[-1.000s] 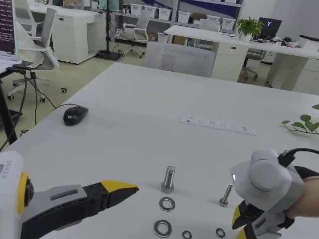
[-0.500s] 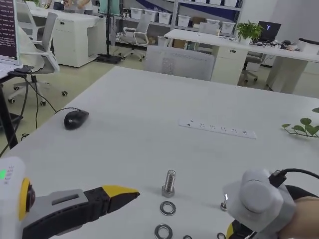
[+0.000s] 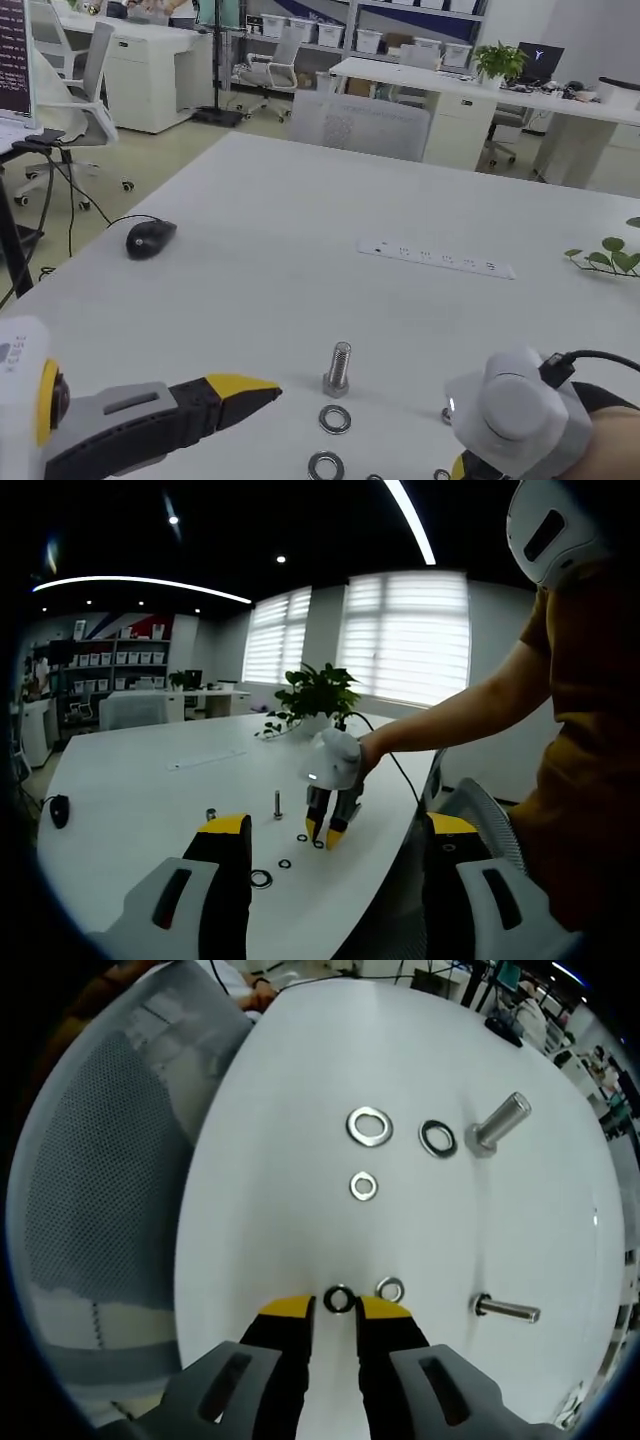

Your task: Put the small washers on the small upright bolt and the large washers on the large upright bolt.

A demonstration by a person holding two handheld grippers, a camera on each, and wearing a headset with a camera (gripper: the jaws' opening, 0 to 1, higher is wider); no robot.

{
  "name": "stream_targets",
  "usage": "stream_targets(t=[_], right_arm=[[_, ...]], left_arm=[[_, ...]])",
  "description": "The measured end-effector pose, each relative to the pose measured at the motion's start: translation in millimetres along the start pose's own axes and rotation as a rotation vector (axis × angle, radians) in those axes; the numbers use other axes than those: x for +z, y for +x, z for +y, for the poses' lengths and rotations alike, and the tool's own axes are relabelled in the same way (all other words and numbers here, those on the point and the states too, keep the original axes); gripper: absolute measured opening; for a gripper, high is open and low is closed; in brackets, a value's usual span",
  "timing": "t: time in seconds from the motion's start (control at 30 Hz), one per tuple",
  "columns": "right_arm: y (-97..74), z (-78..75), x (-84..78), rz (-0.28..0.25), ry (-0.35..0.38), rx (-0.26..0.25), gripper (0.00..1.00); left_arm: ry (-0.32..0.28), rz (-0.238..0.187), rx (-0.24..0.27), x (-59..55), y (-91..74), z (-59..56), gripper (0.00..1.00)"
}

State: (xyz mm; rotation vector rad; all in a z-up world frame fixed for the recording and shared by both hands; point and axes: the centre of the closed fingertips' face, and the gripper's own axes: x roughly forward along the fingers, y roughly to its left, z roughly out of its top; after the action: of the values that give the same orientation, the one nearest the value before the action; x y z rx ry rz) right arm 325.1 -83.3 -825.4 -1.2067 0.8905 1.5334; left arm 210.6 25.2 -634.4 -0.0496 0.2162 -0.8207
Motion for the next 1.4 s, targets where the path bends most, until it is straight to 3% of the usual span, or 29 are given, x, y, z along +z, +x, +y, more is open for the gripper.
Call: stream_targets(t=[0.23, 0.57, 0.77, 1.1, 1.4], right_arm=[[-0.1, -0.4, 0.3, 0.008, -0.023, -0.007, 0.13], [-1.4, -2.7, -1.1, 0.012, 0.005, -0.01, 0.12], [-15.3, -8.4, 1.1, -0.012, 0.023, -0.009, 0.12], [-53.2, -44.7, -9.7, -0.008, 0.041, -0.098, 0.12], [-76.8, -74.6, -12.7, 0.004, 0.046, -0.156, 0.12]], left_arm=[[0.003, 0.002, 0.001, 0.3, -0.3, 0.0, 0.69], [0.002, 0.006, 0.0, -0.1, -1.2, -1.3, 0.69], [0.002, 0.011, 0.001, -0.3, -1.2, -0.2, 0.68], [0.001, 0.012, -0.007, -1.6, 1.3, -0.8, 0.68], [0.0, 0.014, -0.01, -2.1, 2.1, 1.2, 0.68]])
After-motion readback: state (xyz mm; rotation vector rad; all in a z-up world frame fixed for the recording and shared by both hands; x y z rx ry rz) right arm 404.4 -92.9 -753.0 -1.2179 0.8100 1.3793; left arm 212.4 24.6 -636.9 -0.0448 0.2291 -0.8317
